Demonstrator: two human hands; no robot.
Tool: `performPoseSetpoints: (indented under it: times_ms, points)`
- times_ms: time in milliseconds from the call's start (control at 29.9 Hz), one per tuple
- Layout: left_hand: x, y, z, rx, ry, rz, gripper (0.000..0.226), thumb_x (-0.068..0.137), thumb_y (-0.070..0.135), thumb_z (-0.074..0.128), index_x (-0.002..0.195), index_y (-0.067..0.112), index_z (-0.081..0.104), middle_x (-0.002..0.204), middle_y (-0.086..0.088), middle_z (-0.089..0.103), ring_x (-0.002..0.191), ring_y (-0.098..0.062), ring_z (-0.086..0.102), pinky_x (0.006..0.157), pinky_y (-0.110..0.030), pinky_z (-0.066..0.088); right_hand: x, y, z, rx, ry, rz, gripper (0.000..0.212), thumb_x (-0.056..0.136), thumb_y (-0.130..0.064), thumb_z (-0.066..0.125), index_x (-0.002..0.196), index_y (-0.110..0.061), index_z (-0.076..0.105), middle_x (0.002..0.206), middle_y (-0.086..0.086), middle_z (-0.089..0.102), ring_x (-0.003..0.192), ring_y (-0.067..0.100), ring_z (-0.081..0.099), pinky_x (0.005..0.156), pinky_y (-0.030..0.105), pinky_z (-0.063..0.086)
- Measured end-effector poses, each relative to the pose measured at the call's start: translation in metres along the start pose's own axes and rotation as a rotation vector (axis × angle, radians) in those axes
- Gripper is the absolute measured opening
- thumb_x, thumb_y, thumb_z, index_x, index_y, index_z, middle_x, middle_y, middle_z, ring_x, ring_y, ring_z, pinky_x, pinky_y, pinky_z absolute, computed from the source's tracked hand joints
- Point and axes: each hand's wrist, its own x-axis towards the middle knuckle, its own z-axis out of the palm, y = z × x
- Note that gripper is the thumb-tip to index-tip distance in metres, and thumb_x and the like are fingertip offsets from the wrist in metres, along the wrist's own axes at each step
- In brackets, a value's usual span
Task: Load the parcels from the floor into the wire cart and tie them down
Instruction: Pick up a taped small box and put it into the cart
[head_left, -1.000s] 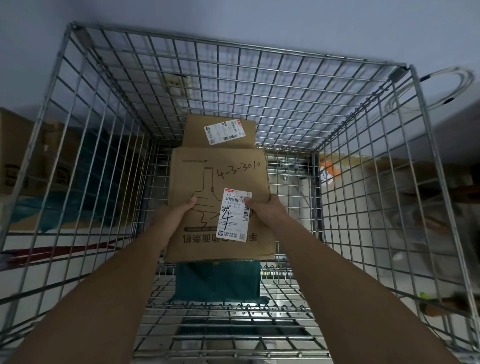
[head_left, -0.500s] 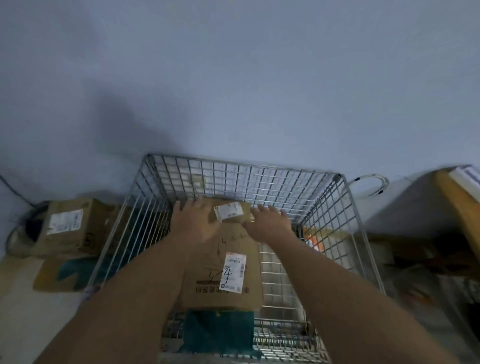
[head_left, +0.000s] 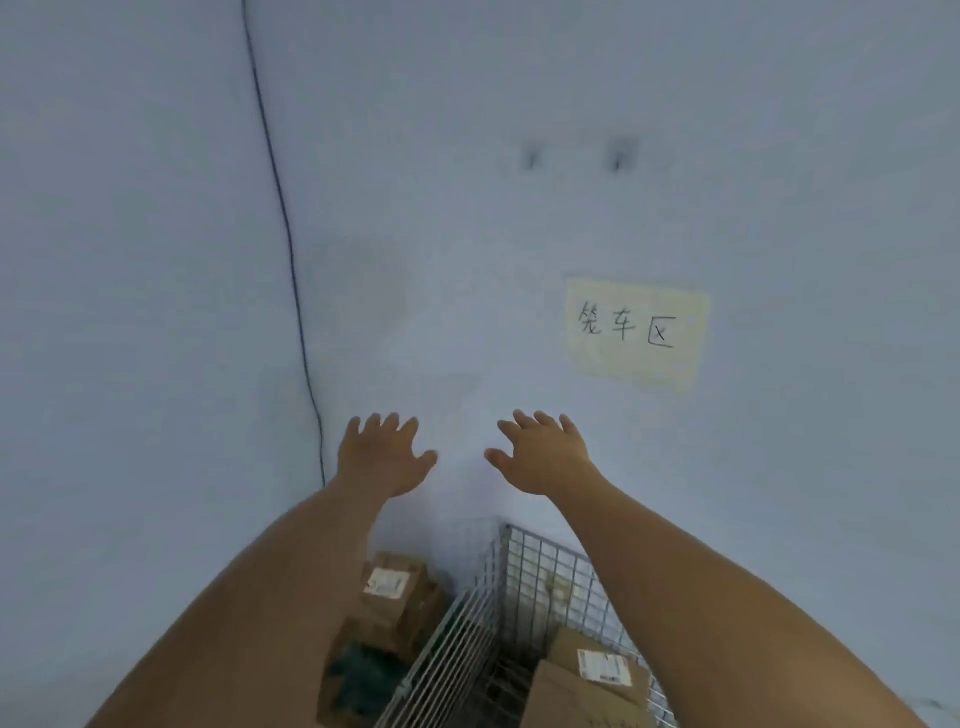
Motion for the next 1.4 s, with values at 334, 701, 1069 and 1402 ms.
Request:
performPoseSetpoints:
  times_ms: [334, 701, 1069, 1402]
  points:
    - [-0.134, -0.321, -0.122, 0.083, 0.089, -0.524, 0.075, 0.102, 0.068, 0.019, 0.165, 0.028, 0.015, 0.173, -0.001, 0.011, 0.16, -0.026, 0.006, 0.128, -0.051, 0.0, 0.041, -0.325, -0.174, 0.023, 0.242, -0.476, 0.07, 0.104, -0.065, 0.022, 0.164, -0.029, 0.016, 0.173, -0.002, 0.008, 0.159, 0.024, 0.008, 0.128, 0.049, 0.004]
    - [-0.16, -0.512, -0.155, 0.174, 0.11, -0.642, 0.076, 0.102, 0.07, 0.012, 0.165, 0.029, 0.014, 0.174, 0.001, 0.01, 0.16, -0.024, 0.003, 0.128, -0.051, -0.004, 0.095, -0.505, -0.226, 0.09, 0.302, -0.54, 0.07, 0.105, -0.064, 0.023, 0.164, -0.028, 0.017, 0.173, -0.001, 0.01, 0.159, 0.025, 0.009, 0.128, 0.05, 0.005]
    - [0.018, -0.532, -0.143, 0.182, 0.139, -0.384, 0.076, 0.101, 0.07, 0.013, 0.166, 0.029, 0.014, 0.174, 0.0, 0.01, 0.16, -0.025, 0.003, 0.128, -0.051, -0.004, 0.219, -0.469, -0.226, 0.058, 0.326, -0.262, 0.07, 0.104, -0.065, 0.024, 0.163, -0.028, 0.021, 0.171, -0.001, 0.016, 0.157, 0.025, 0.015, 0.127, 0.05, 0.009]
    - [0.187, -0.414, -0.188, 0.07, 0.279, 0.049, 0.078, 0.101, 0.072, 0.014, 0.166, 0.028, 0.014, 0.174, 0.0, 0.01, 0.16, -0.026, 0.005, 0.128, -0.051, -0.003, 0.252, -0.335, -0.242, 0.029, 0.375, 0.163, 0.071, 0.103, -0.067, 0.024, 0.163, -0.029, 0.022, 0.172, -0.001, 0.016, 0.158, 0.025, 0.013, 0.128, 0.051, 0.007]
